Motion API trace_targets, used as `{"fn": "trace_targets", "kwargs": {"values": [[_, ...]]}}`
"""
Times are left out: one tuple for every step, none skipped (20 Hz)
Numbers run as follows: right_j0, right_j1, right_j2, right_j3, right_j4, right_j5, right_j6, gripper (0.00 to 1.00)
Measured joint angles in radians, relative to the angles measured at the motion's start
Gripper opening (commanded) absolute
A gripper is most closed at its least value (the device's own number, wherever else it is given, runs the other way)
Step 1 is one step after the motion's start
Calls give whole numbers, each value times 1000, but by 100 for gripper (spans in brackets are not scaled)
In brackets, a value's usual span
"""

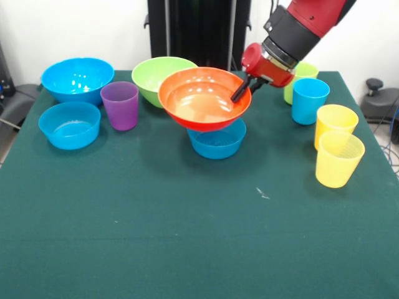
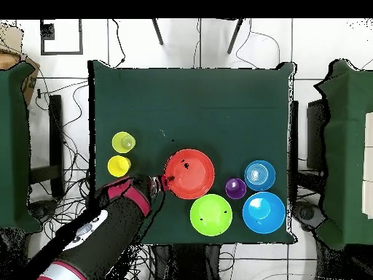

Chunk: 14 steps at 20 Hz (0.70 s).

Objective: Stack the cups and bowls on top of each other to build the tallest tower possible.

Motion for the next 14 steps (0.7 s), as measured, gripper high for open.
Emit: {"fn": "trace_targets", "kwargs": {"values": [[0, 2, 0, 2, 0, -5, 0, 0], [0, 4, 0, 5, 0, -12, 0, 0], [0, 5, 0, 8, 0, -20, 0, 0], [0, 7, 0, 12, 0, -31, 0, 0], [0, 8, 0, 13, 0, -35, 0, 0], [0, 10, 0, 16, 0, -44, 0, 0], [0, 12, 0, 18, 0, -50, 0, 0], [0, 13, 0, 19, 0, -53, 0, 0], [0, 14, 0, 20, 0, -55, 0, 0], [1, 16, 0, 21, 0, -57, 0, 0], [1, 17, 0, 21, 0, -57, 0, 0], [1, 17, 0, 21, 0, -57, 0, 0], [1, 18, 0, 21, 0, -57, 0, 0], [1, 18, 0, 21, 0, -57, 0, 0]]}}
